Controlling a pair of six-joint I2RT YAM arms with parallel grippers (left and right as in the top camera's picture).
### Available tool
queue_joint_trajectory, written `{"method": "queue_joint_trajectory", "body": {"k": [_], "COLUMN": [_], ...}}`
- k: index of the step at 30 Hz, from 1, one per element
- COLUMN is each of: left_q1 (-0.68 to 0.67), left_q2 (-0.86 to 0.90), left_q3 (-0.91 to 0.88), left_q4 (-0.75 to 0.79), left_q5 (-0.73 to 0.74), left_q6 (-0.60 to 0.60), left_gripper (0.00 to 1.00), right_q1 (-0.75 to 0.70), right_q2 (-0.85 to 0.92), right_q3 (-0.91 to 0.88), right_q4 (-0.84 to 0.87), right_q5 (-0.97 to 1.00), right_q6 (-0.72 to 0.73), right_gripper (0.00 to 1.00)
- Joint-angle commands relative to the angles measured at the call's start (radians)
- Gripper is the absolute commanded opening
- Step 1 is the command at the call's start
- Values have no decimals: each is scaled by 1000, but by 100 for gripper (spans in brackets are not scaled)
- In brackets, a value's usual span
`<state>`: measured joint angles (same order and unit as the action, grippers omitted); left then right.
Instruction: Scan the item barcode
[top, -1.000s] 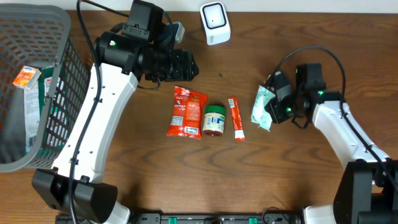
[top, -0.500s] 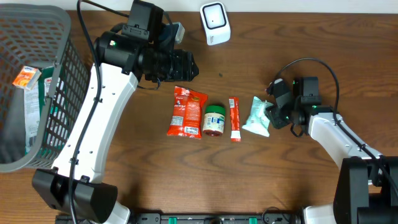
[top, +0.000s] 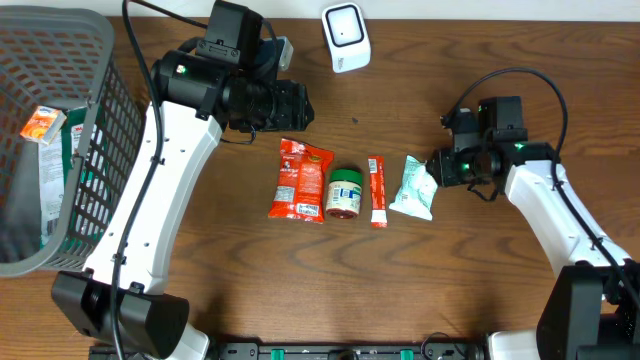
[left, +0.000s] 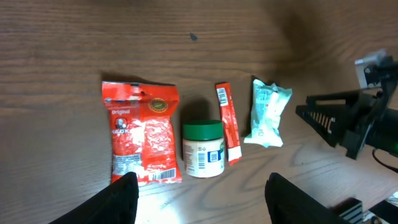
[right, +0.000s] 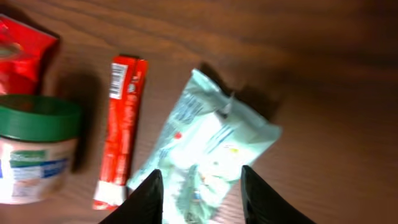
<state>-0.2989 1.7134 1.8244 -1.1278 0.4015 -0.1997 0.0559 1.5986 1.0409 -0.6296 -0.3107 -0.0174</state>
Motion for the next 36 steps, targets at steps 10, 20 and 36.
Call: {"method": "queue_joint_trajectory", "body": {"k": [10, 20, 36], "left_q1": [-1, -1, -1], "left_q2": [5, 5, 6], "left_q3": [-54, -54, -54], "left_q4": [-9, -12, -15], "left_q5": [-22, -22, -103], "left_q6": [23, 23, 22], "left_gripper": [66, 66, 66], "right_q1": [32, 29, 39], "right_q2": [-8, -8, -6], "right_q3": [-265, -320, -26], "right_q4": [209, 237, 22], "right_q5": [99, 340, -19], "right_q6": [137, 136, 136], "right_gripper": [27, 23, 21]}}
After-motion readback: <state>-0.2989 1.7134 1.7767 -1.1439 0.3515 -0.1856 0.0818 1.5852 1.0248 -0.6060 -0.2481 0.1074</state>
